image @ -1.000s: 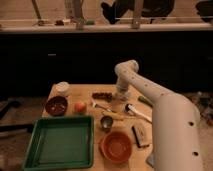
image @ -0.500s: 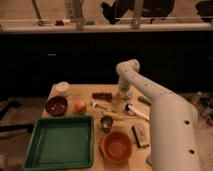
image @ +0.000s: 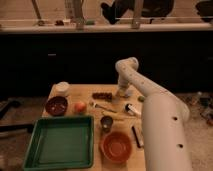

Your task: Wipe table surface with towel

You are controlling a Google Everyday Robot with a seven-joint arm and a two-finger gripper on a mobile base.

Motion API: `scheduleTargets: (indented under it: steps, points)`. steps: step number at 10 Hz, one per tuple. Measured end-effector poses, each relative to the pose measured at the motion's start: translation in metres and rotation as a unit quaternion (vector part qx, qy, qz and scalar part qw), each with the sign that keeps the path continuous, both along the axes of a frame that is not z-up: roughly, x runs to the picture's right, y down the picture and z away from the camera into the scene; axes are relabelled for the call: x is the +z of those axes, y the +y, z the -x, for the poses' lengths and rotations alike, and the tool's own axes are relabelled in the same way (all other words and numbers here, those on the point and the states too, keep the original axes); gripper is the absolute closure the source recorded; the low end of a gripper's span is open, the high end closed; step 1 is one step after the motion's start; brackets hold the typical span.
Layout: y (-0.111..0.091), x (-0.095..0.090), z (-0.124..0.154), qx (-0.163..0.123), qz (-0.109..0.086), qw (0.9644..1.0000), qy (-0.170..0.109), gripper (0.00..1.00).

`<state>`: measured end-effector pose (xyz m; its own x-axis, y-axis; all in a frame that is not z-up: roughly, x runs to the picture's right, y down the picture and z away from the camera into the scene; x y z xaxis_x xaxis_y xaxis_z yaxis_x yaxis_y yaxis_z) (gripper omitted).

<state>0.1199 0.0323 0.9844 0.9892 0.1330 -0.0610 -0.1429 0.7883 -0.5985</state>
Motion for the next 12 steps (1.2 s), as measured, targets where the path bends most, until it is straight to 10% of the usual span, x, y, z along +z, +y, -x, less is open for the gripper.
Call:
scheduleTargets:
  steps: [4,12]
  points:
    - [0.014,-0.009,0.016,-0.012,0.023,0.9996,-0.012,1.0]
    - [0.017,0.002,-0.061,0.091,0.044,0.9938,0.048,1.0]
